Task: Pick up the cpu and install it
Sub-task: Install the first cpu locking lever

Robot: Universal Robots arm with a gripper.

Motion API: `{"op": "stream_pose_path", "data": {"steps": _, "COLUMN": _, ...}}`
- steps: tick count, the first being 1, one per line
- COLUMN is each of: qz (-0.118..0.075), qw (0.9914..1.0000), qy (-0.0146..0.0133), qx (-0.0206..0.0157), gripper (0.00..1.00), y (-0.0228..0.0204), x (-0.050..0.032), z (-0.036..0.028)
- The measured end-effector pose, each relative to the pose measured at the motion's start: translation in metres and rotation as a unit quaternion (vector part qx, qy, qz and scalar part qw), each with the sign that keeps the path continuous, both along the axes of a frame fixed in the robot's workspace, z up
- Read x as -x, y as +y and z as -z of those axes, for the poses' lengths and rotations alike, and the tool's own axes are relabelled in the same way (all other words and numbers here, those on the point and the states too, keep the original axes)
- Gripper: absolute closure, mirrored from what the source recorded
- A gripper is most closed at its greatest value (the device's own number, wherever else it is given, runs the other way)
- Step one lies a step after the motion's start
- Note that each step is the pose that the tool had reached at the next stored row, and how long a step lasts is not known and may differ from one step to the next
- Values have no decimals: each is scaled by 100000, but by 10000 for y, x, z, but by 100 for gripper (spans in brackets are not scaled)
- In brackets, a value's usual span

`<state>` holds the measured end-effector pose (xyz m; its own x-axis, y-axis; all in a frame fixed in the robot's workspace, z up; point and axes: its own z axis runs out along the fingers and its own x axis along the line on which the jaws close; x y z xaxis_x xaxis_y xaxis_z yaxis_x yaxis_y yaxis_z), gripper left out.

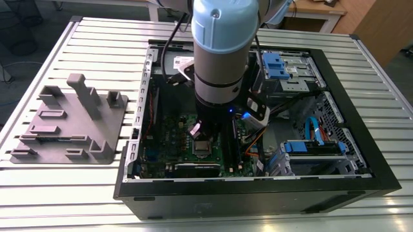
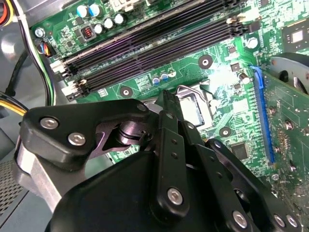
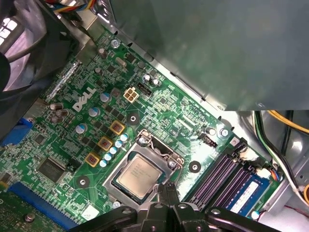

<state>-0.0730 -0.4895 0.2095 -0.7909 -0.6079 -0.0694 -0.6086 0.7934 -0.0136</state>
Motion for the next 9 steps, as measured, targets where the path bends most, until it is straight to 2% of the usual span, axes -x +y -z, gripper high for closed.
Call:
{"op": "stream_pose_path", "data": {"steps": 7, "qz": 697, "qw": 99992, "qy": -3, "qx": 1095, "gripper": 89, "y": -8, "x": -25, "z": 1}}
{"op": "stream_pose_path", "data": {"steps": 9, "qz": 890, "qw": 99988, "qy": 3, "qx": 1294, "gripper": 89, "y": -11, "x": -28, "z": 2}}
